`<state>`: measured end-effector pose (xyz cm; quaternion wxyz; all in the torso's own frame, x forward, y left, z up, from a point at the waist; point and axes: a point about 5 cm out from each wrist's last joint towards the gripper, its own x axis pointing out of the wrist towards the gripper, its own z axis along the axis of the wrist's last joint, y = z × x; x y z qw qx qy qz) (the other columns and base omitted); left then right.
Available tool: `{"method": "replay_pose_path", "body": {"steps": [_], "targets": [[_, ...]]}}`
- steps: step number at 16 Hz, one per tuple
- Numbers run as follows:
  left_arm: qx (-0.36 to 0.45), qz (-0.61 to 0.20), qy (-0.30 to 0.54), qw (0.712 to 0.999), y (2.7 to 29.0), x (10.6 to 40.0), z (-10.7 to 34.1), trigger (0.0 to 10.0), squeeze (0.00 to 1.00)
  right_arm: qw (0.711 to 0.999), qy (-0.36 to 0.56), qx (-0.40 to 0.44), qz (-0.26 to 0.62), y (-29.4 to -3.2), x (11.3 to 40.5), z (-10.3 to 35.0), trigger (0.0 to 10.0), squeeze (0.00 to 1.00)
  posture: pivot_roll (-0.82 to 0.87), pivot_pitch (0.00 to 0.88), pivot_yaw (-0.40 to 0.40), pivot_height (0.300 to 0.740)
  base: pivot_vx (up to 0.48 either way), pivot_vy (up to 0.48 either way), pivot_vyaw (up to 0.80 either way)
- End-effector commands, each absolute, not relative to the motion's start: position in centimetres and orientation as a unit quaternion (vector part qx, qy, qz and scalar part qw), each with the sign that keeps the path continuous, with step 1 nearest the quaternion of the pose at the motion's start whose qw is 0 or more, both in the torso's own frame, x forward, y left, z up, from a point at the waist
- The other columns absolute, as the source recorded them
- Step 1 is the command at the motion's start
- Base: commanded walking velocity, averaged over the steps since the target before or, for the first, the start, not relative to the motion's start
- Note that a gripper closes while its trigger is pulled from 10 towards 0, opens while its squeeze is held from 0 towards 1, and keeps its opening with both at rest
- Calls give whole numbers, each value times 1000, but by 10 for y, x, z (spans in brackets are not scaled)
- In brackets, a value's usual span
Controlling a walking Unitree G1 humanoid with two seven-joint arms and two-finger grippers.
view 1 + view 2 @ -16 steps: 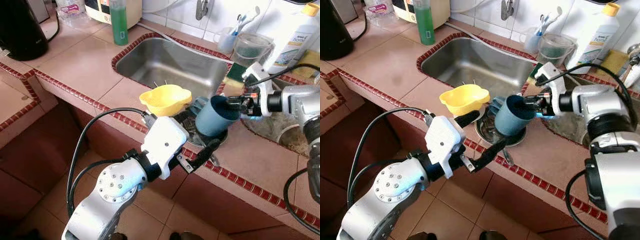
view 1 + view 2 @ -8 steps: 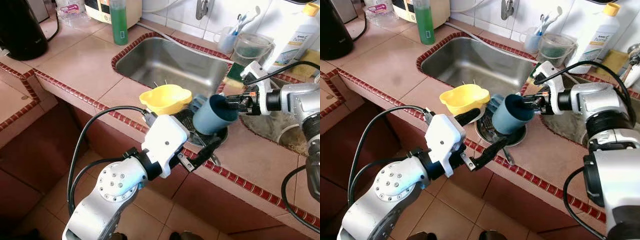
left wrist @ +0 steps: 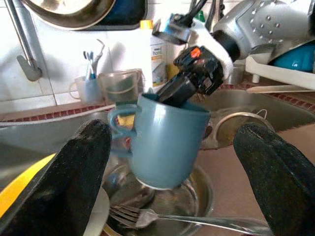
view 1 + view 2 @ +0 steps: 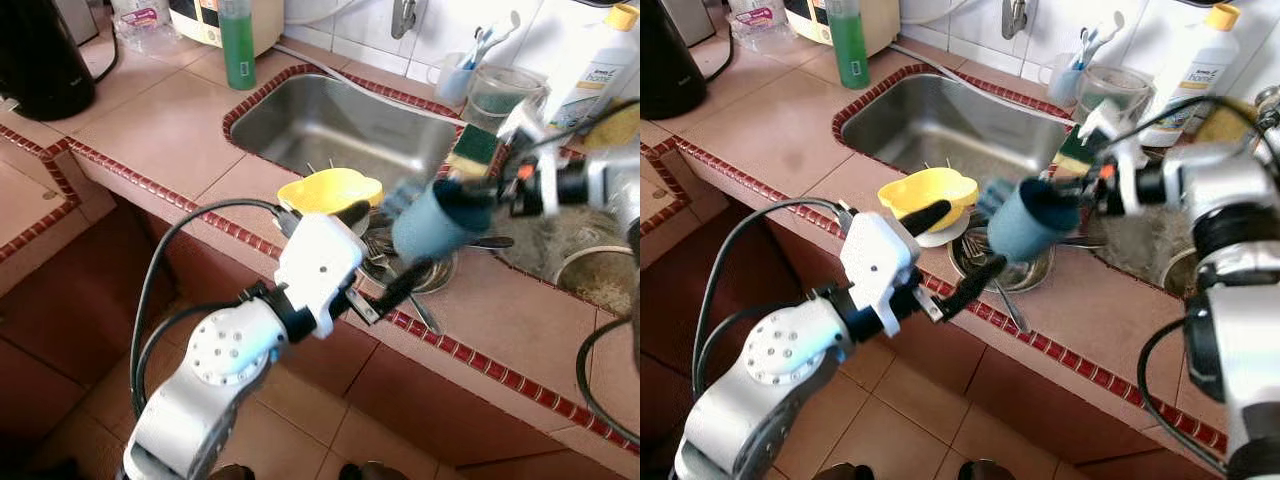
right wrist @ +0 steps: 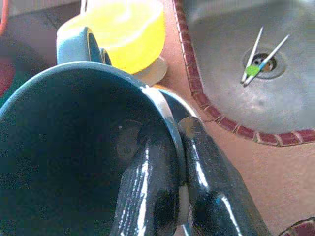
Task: Kitchen organization
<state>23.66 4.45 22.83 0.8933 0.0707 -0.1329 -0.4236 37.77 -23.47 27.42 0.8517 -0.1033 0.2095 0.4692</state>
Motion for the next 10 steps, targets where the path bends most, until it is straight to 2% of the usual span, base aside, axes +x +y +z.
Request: {"method": "replay_pose_path", "body": {"steps": [1, 4, 5, 6, 8, 10], "targets": [[71, -426, -139, 891, 45, 238, 230, 10000, 0, 857, 198, -105, 464, -241, 376, 284, 10000, 0, -152, 108, -73, 740, 0, 0, 0], [72, -419, -148, 893, 48, 244, 232, 10000, 0, 874, 168, -108, 442, -245, 378, 296, 10000, 0, -156, 92, -74, 740, 0, 0, 0], [69, -409, -149, 898, 50, 248, 233, 10000, 0, 892, 134, -109, 418, -247, 381, 303, 10000, 0, -155, 89, -75, 740, 0, 0, 0], [68, -406, -150, 899, 50, 249, 233, 10000, 0, 896, 125, -109, 411, -247, 382, 305, 10000, 0, -155, 89, -75, 740, 0, 0, 0], [57, -365, -139, 919, 62, 264, 234, 10000, 0, 939, 28, -76, 333, -249, 390, 319, 10000, 0, -150, 81, -75, 740, 0, 0, 0], [61, -322, -131, 936, 75, 279, 234, 10000, 0, 950, -34, -53, 305, -248, 393, 325, 10000, 0, -146, 80, -73, 740, 0, 0, 0]]}}
